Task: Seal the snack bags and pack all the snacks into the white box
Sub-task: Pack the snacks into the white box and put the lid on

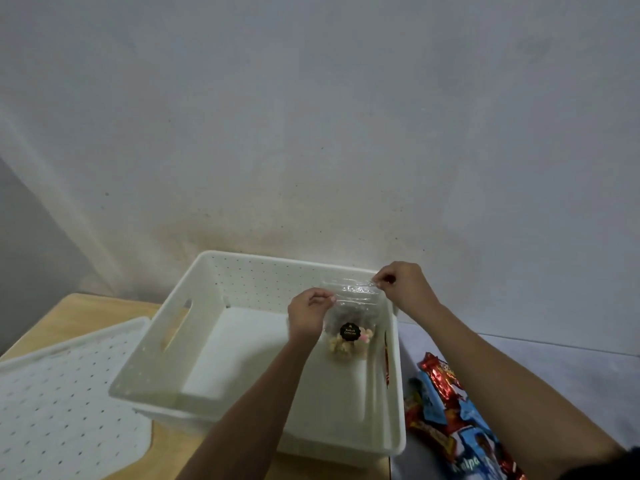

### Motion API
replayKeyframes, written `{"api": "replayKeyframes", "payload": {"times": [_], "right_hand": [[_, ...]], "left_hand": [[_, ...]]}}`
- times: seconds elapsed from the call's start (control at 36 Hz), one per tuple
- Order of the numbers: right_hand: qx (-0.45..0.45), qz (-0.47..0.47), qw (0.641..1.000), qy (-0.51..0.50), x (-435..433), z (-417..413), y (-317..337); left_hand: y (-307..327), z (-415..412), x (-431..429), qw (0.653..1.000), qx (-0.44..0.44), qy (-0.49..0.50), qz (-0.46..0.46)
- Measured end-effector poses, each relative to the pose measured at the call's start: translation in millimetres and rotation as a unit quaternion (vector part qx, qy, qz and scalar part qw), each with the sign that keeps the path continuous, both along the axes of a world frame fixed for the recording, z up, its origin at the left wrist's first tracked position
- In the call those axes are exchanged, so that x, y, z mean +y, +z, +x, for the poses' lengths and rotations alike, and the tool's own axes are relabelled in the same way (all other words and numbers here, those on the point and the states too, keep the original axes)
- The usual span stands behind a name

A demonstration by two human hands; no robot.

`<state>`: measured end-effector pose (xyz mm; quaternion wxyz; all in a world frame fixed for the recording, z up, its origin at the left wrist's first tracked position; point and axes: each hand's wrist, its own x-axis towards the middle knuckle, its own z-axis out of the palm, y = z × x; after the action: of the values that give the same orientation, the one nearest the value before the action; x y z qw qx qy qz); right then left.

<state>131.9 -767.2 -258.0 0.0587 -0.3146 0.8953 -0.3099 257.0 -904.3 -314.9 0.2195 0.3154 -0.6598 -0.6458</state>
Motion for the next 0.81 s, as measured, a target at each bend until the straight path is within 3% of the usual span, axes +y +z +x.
{"api": "replayKeyframes", "payload": {"times": [0.25,0.42,0.64,0.81], "right_hand": [[0.048,-0.015,0.999,0.0,-3,-3,-4],[0.023,-0.021,0.999,0.011,2,1,4],[0.025,-0.033,0.999,0.0,47,12,29],[0.039,0.003,0.998,-0.041,131,11,42]], "left_hand": [[-5,-15,3,0.999,-0.005,0.033,-0.039],[7,-6,6,0.998,-0.015,0.01,-0.064],[49,5,20,0.978,-0.011,0.025,-0.208],[78,-13,76,0.963,0.007,-0.033,-0.269]]}}
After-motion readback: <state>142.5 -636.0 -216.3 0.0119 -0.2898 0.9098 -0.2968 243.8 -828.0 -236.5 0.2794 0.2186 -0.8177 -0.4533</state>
